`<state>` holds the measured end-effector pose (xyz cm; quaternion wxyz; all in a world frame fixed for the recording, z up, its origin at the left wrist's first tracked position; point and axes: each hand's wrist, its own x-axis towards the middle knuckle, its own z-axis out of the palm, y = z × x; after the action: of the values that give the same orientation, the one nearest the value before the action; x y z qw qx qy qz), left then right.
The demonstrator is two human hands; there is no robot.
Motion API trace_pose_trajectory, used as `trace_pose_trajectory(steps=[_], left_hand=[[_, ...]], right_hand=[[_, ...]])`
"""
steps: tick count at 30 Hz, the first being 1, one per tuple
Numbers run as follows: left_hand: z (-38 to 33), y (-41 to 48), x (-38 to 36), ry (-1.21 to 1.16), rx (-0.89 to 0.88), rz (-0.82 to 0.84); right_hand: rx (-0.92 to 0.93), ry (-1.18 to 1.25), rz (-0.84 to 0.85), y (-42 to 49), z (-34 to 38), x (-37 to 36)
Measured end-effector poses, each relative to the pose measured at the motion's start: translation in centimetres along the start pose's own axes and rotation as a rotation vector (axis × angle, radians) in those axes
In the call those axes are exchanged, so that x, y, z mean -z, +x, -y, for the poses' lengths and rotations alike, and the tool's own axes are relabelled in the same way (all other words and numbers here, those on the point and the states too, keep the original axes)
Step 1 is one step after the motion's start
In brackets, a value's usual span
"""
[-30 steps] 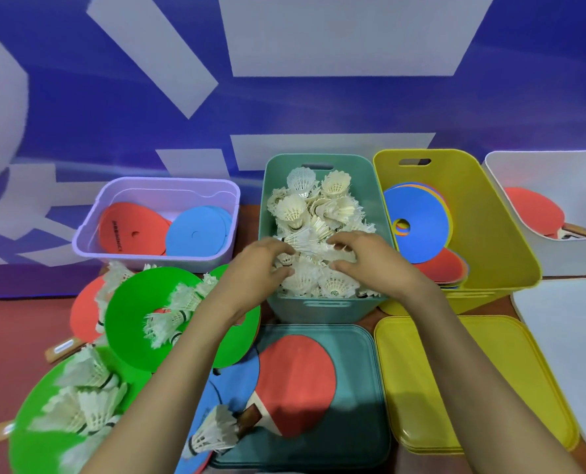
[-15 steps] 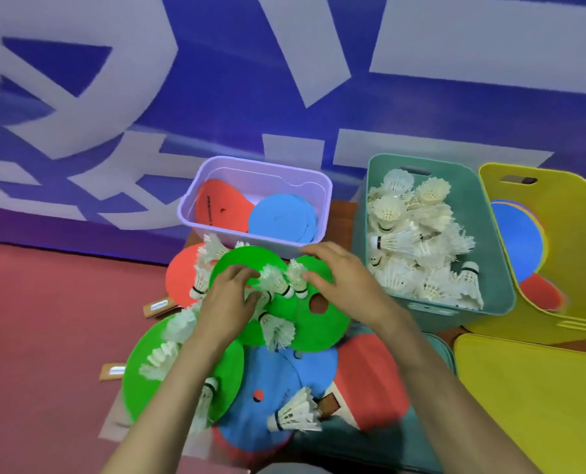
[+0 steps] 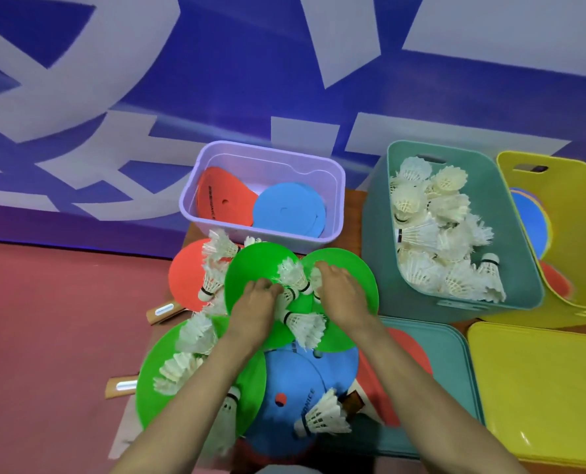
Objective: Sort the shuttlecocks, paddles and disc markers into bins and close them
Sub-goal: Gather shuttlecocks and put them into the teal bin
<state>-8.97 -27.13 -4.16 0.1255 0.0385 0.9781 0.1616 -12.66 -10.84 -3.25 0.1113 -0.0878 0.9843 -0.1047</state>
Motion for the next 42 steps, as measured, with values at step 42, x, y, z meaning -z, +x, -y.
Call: trace_pose_trajectory(steps=[42], left_hand=[[-25.5,15.6,7.5,-0.306,-0.108,-0.332]], right_hand=[[-0.093,0.296,-0.525,6.9,-24.3,17.4]])
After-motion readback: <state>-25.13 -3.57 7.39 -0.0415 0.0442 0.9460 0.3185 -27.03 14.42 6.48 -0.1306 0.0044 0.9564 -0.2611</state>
